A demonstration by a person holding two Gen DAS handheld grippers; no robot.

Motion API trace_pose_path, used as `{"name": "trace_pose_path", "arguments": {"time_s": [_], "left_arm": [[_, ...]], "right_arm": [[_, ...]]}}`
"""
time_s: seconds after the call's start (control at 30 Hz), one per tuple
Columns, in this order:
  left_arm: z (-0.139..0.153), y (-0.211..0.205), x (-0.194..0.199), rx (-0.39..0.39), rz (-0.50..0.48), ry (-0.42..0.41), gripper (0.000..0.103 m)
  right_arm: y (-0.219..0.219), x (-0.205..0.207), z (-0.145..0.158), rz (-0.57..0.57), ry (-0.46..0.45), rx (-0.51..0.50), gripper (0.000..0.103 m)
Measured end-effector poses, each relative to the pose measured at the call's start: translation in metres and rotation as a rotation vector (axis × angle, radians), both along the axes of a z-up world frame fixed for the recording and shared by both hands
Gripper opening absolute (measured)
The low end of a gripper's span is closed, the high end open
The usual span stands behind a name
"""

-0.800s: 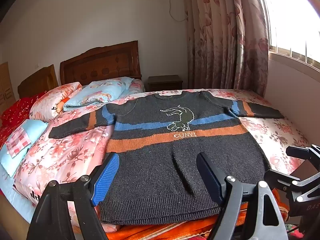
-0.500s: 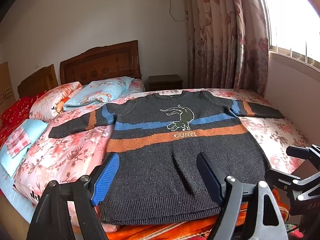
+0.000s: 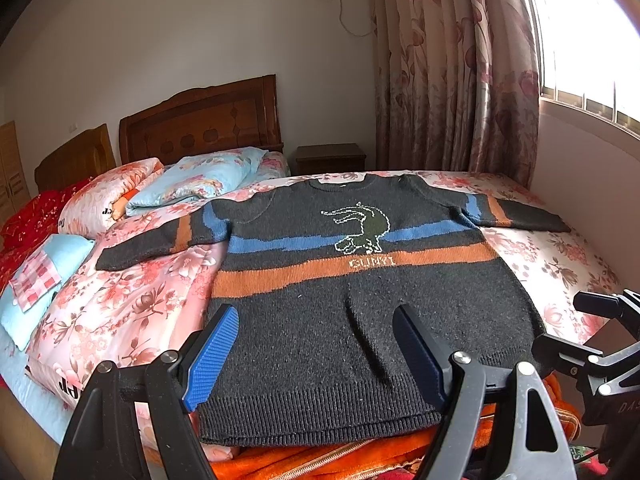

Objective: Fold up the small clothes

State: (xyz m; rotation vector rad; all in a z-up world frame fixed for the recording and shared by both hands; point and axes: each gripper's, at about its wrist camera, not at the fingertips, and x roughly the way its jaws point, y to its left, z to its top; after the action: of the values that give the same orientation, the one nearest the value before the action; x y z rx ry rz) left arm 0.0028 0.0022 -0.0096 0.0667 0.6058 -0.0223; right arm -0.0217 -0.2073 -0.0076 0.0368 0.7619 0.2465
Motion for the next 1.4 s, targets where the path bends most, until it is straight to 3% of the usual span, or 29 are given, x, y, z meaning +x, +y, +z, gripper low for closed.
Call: {"name": "trace_pose_path", "arguments": {"time_s": [0.23, 0.67, 1.03, 1.2, 1.3, 1.4], "left_arm": [[-0.007, 0.000, 0.001, -0.004, -0.002, 0.028, 0.081], [-0.006, 0.001, 0.002, 0.007, -0.005, -0.056, 0.081], [-0.015, -0.007, 0.023, 0.008, -0.020, 0.024, 0.081], [-0.015, -0.020, 0.057, 0.022, -0.053, 0.015, 0.081], [-0.020, -0.023, 0.109, 0.063, -0.057, 0.028, 0.081], [-0.032, -0.020, 0.162, 0.031, -0.030, 0.072, 0.081]], "right_arm": [[-0.002, 0.002, -0.005, -0.005, 0.009, 0.012, 0.103], [-0.003, 0.002, -0.006, -0.002, -0.003, 0.023, 0.103], [-0.011, 0.022, -0.019, -0.027, 0.047, 0.063, 0.103], [-0.012, 0.052, -0.019, -0.028, 0.038, 0.042, 0.103], [-0.025, 0.082, -0.021, -0.073, 0.038, 0.021, 0.103], [-0.063, 0.116, -0.030, -0.169, 0.094, 0.097, 0.103]]}}
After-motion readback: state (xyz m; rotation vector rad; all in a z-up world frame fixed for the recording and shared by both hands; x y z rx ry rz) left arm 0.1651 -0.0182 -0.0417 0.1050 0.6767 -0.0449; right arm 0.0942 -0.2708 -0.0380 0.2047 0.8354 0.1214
